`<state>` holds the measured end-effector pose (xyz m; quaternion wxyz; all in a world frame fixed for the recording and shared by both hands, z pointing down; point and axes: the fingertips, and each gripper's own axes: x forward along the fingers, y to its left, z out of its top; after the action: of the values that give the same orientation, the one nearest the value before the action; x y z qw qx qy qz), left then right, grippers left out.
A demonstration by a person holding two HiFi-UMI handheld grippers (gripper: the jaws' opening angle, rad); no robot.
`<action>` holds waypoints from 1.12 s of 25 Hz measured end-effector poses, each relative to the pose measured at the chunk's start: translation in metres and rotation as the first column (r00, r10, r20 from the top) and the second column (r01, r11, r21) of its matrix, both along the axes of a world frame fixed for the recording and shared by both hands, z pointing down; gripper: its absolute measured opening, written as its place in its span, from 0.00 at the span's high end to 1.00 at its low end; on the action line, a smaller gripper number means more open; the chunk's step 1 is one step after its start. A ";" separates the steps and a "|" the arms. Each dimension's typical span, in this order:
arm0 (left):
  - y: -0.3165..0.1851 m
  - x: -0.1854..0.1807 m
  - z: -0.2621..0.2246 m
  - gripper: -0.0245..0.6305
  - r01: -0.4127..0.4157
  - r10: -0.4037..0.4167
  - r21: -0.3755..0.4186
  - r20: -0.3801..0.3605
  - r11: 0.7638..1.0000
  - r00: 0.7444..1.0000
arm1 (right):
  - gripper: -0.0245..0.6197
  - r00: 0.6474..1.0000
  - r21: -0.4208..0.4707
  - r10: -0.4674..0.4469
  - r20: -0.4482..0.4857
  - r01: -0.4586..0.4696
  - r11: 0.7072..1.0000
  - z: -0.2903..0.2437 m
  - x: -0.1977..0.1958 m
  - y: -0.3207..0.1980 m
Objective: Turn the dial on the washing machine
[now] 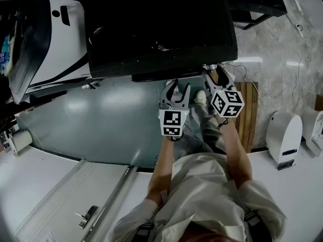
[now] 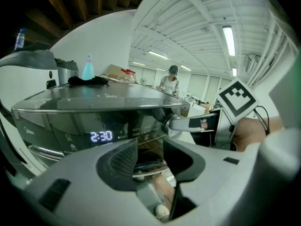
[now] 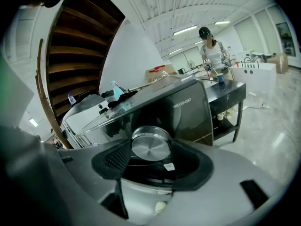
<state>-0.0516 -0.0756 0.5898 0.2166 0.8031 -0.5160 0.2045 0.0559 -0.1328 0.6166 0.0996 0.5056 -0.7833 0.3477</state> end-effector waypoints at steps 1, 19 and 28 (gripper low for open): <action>0.000 0.000 0.000 0.71 0.001 -0.001 0.000 0.000 1.000 1.000 | 0.55 1.000 -0.002 0.002 0.011 -0.002 1.000 0.000 0.000 0.000; 0.004 -0.003 0.000 0.71 0.010 -0.010 0.003 -0.006 1.000 1.000 | 0.55 0.969 -0.062 0.074 0.234 -0.062 0.996 0.003 0.003 -0.001; 0.007 -0.008 -0.002 0.71 0.017 -0.017 0.003 -0.001 1.000 1.000 | 0.55 0.921 -0.110 0.138 0.364 -0.105 0.988 0.004 0.005 -0.002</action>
<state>-0.0592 -0.0685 0.5880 0.2173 0.7993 -0.5229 0.2012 0.0612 -0.1344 0.6207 -0.0496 0.4735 -0.7391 0.4765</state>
